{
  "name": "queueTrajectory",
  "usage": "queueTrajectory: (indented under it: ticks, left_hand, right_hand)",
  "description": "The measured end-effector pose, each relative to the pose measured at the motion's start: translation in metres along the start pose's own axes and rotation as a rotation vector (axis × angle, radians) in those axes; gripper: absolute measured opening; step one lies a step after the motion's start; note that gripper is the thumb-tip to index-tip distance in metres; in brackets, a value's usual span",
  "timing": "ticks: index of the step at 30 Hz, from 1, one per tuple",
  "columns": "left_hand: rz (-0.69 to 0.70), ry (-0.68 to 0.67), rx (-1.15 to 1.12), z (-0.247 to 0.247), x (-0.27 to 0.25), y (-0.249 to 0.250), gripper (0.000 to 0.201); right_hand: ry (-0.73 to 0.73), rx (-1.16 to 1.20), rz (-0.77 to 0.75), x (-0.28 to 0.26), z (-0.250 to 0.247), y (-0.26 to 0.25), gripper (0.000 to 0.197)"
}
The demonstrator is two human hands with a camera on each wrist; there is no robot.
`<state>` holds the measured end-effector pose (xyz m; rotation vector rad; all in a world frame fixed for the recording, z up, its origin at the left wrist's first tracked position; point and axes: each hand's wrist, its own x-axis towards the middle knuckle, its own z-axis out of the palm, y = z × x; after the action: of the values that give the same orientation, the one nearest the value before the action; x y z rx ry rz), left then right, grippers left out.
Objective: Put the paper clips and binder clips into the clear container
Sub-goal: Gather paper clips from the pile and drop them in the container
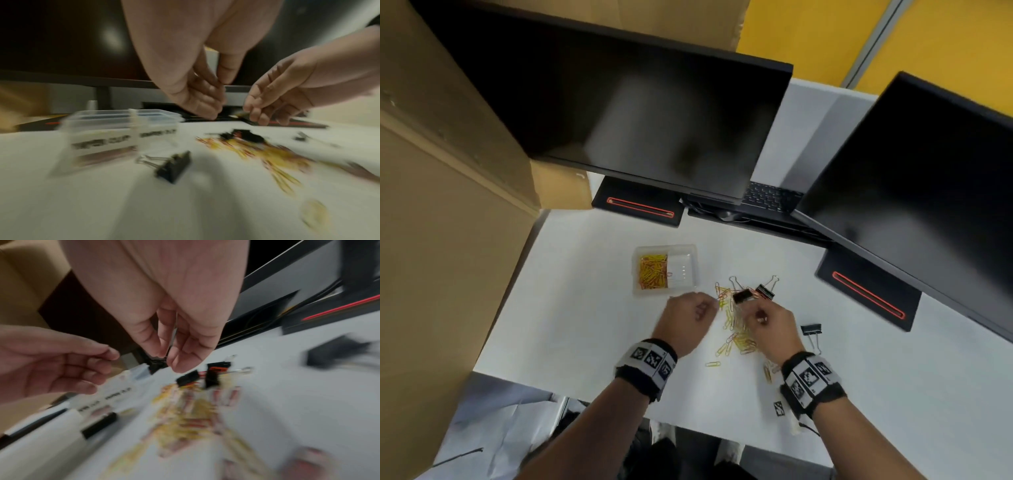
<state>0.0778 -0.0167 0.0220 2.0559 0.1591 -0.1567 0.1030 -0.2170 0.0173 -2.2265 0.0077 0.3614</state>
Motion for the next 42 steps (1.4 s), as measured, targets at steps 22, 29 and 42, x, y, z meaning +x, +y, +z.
queueTrajectory:
  ticks: [22,29,42]
  left_hand:
    - [-0.022,-0.384,0.497,0.043,-0.041,-0.053,0.1]
    - [0.001,-0.372,0.479,0.074,-0.024,-0.027,0.087]
    - [0.062,-0.218,0.417,0.085,-0.007,-0.024,0.018]
  right_hand:
    - [-0.177,-0.386,0.009,-0.078,-0.024,0.106,0.086]
    - [-0.179,-0.43,-0.068,-0.05,0.003,0.083,0.07]
    - [-0.037,-0.364,-0.116,-0.028,0.01,0.076,0.012]
